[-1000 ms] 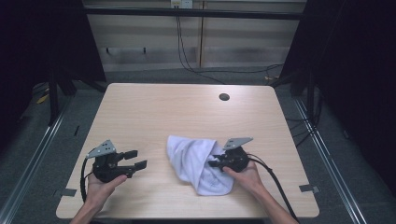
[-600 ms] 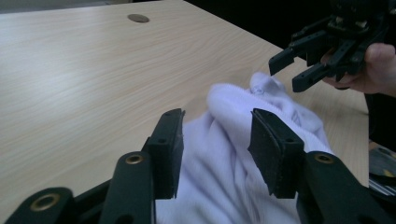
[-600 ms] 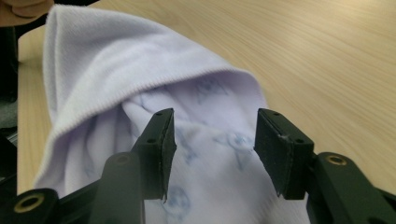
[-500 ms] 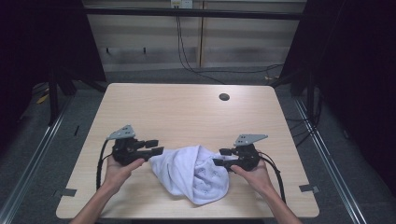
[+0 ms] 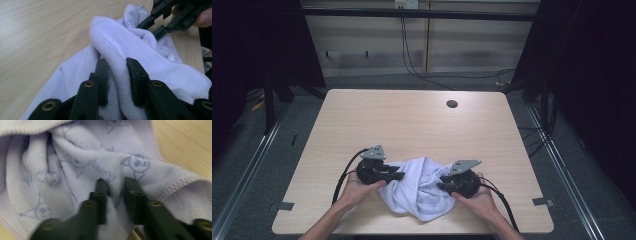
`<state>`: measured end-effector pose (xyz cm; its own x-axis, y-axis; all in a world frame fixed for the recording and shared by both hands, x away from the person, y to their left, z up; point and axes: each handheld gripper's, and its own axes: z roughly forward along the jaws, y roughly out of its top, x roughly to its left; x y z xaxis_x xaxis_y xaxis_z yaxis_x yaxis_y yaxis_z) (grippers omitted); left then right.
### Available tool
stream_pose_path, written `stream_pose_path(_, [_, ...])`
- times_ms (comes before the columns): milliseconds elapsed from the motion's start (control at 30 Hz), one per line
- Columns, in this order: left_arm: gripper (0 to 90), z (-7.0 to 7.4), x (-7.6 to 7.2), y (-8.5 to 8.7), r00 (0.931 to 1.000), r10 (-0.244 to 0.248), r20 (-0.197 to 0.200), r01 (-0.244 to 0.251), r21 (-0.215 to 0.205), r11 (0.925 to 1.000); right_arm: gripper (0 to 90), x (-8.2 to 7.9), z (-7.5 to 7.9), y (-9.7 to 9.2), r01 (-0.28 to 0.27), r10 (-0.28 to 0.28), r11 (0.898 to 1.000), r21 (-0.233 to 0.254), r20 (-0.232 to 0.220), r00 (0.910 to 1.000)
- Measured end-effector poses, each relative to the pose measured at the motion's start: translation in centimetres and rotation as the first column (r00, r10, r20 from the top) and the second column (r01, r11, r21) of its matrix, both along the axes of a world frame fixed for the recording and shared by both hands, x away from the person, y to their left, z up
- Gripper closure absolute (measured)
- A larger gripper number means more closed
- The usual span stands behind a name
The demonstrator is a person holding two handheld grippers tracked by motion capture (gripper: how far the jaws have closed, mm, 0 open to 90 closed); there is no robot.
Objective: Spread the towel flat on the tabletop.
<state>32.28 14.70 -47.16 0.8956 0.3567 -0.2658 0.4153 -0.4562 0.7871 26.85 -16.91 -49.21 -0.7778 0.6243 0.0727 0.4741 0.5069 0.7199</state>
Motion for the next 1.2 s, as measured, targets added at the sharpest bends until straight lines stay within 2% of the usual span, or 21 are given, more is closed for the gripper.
stream_pose_path(67, [76.9, 0.3, 0.0, 0.5, 1.0, 0.007, -0.005, -0.007, -0.03, 0.9995, 84.9, 0.6, 0.4, -0.7, 0.029, -0.028, 0.998, 0.048, -0.023, 0.9993])
stream_pose_path(133, [77.3, 1.2, 0.2, 1.6, 0.9991, 0.04, -0.013, -0.041, -0.116, 0.9924, 85.2, 1.0, 1.2, -1.4, 0.047, -0.045, 0.996, 0.077, -0.021, 0.9987])
stream_pose_path(233, [78.2, 1.9, 0.3, 2.4, 0.9977, 0.068, 0.001, -0.067, -0.16, 0.9848, 85.2, 1.2, 2.0, -2.2, 0.064, -0.063, 0.992, 0.106, -0.016, 0.9979])
stream_pose_path(267, [79.1, 2.6, 0.4, 3.1, 0.9964, 0.084, -0.006, -0.084, -0.227, 0.9704, 85.4, 1.2, 2.9, -3.4, 0.082, -0.082, 0.989, 0.126, -0.008, 0.9966])
stream_pose_path(367, [80.9, 3.1, 0.2, 3.5, 0.9949, 0.101, 0.002, -0.097, -0.252, 0.963, 85.6, 1.2, 3.5, -4.3, 0.104, -0.105, 0.984, 0.148, -0.004, 0.9945])
stream_pose_path(400, [81.1, 3.7, 0.2, 4.0, 0.9917, 0.128, 0.011, -0.12, -0.282, 0.952, 85.7, 1.3, 3.8, -4.9, 0.135, -0.137, 0.985, 0.112, 0.015, 0.9904])
stream_pose_path(433, [81.4, 3.7, 0.2, 4.0, 0.9917, 0.128, 0.011, -0.12, -0.282, 0.952, 85.7, 1.3, 3.8, -4.9, 0.135, -0.137, 0.985, 0.112, 0.015, 0.9904])
stream_pose_path(467, [82.1, 4.3, 0.2, 4.9, 0.9859, 0.165, 0.029, -0.149, -0.296, 0.9435, 85.8, 1.5, 3.7, -5.9, 0.169, -0.17, 0.979, 0.119, 0.001, 0.9855])
stream_pose_path(567, [82.3, 4.7, 0.4, 5.7, 0.9811, 0.191, 0.034, -0.172, -0.307, 0.9361, 85.8, 1.8, 3.8, -6.9, 0.203, -0.203, 0.972, 0.118, -0.006, 0.9791])
stream_pose_path(633, [82.5, 5.2, 0.6, 6.7, 0.97, 0.24, 0.037, -0.217, -0.311, 0.9252, 85.9, 2.0, 4.4, -8.3, 0.251, -0.252, 0.955, 0.157, -0.013, 0.9676])
stream_pose_path(733, [82.6, 5.9, 0.9, 7.3, 0.9628, 0.267, 0.041, -0.238, -0.339, 0.91, 86.1, 2.1, 6.2, -9.7, 0.287, -0.296, 0.938, 0.192, 0.016, 0.9551])
stream_pose_path(767, [82.7, 5.9, 0.9, 7.3, 0.9628, 0.267, 0.041, -0.238, -0.339, 0.91, 86.1, 2.1, 6.2, -9.7, 0.287, -0.296, 0.938, 0.192, 0.016, 0.9551])
stream_pose_path(833, [82.8, 6.4, 1.3, 7.6, 0.9563, 0.285, 0.065, -0.248, -0.337, 0.9083, 86.4, 2.0, 7.6, -10.6, 0.292, -0.315, 0.926, 0.241, 0.062, 0.947])
stream_pose_path(867, [83.1, 6.9, 2.1, 7.8, 0.9477, 0.314, 0.057, -0.275, -0.355, 0.8935, 86.6, 2.1, 9.0, -11.3, 0.305, -0.343, 0.91, 0.281, 0.099, 0.934])
stream_pose_path(900, [83.1, 6.9, 2.1, 7.8, 0.9477, 0.314, 0.057, -0.275, -0.355, 0.8935, 86.6, 2.1, 9.0, -11.3, 0.305, -0.343, 0.91, 0.281, 0.099, 0.934])
stream_pose_path(933, [83.1, 7.2, 2.4, 7.7, 0.9445, 0.323, 0.062, -0.281, -0.359, 0.8902, 86.6, 2.7, 10.2, -11.7, 0.306, -0.356, 0.9, 0.311, 0.116, 0.9273])
stream_pose_path(1033, [83.1, 9.1, 3.6, 7.2, 0.9353, 0.347, 0.071, -0.299, -0.364, 0.882, 86.6, 3.6, 11.5, -11.8, 0.314, -0.369, 0.895, 0.317, 0.13, 0.9201])
stream_pose_path(1067, [83.0, 10.9, 4.2, 6.5, 0.9266, 0.355, 0.125, -0.296, -0.341, 0.8925, 86.7, 4.8, 13.0, -11.9, 0.327, -0.387, 0.888, 0.322, 0.139, 0.9117])
stream_pose_path(1133, [83.0, 11.9, 4.6, 6.2, 0.9248, 0.355, 0.136, -0.292, -0.344, 0.8923, 86.6, 5.6, 13.8, -12.2, 0.333, -0.396, 0.882, 0.334, 0.141, 0.9073])
stream_pose_path(1167, [83.0, 13.9, 5.4, 5.7, 0.9131, 0.366, 0.179, -0.287, -0.356, 0.8893, 86.7, 7.3, 15.5, -12.6, 0.349, -0.417, 0.871, 0.345, 0.146, 0.8972])
stream_pose_path(1200, [83.0, 14.8, 5.9, 5.5, 0.9067, 0.374, 0.195, -0.29, -0.358, 0.8877, 86.7, 8.2, 16.4, -12.8, 0.359, -0.431, 0.863, 0.355, 0.145, 0.8907])
